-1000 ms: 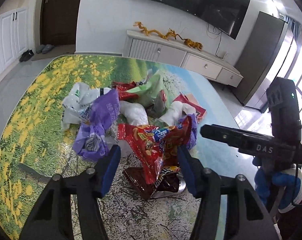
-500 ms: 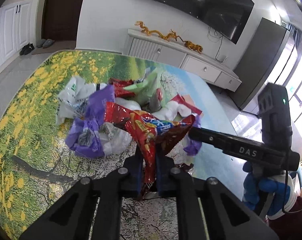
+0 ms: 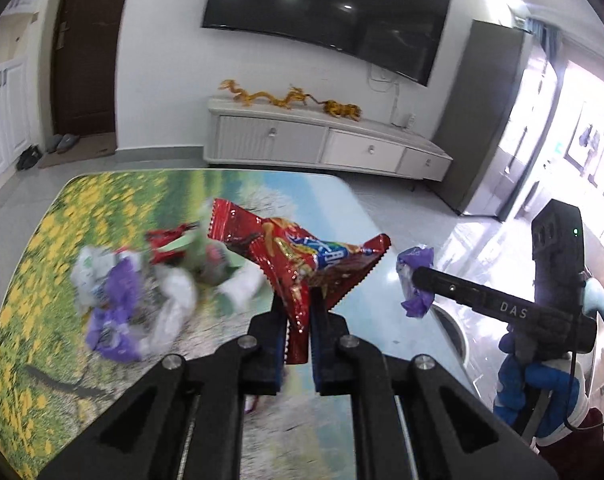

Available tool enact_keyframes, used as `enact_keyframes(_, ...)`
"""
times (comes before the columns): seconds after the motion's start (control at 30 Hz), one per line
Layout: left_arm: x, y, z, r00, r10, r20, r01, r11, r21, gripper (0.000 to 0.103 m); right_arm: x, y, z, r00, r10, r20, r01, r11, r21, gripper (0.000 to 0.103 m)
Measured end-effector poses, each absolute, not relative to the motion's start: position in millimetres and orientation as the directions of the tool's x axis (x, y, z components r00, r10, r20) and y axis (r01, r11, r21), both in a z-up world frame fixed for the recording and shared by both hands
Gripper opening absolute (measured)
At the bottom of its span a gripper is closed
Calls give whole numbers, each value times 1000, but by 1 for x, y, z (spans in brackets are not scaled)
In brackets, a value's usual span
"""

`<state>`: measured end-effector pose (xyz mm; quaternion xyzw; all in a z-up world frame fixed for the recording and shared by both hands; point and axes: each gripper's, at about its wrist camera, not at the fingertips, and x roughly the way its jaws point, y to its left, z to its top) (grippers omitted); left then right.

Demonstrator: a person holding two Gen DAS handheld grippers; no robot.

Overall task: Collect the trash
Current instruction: 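Carry both bags over the bin and open both tools to drop them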

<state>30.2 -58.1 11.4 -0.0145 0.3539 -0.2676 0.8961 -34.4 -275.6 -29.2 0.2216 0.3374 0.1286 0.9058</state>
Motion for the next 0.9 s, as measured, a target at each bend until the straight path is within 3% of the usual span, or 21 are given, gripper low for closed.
enact_keyframes(0.17,33,-136,13,513,-562,-649,594,778,-204,9,-64,-352,-41,786,241,-570,89,868,489,25)
enact_keyframes(0.33,36,-226,3,394,-606,-691,692,690,-211,9,-83,-423,-72,758,107,-643,271,845,461,25)
enact_keyframes(0.67,47,-359,-51,227,-579,-783,762,606,-228,11,-86,-500,-155,632,54,-773,469,767,437,27)
enact_keyframes(0.73,49,-379,-60,196,-574,-795,767,595,-240,11,-82,-511,-167,612,48,-790,488,763,424,34)
enact_keyframes(0.8,53,-393,-70,159,-571,-805,766,586,-264,17,-81,-517,-177,589,31,-808,509,762,400,48)
enact_keyframes(0.87,56,-404,-77,134,-575,-807,761,581,-288,43,-83,-520,-185,570,16,-821,527,760,381,51)
enact_keyframes(0.9,56,-408,-80,129,-578,-806,757,582,-296,50,-85,-524,-189,567,15,-823,533,756,381,52)
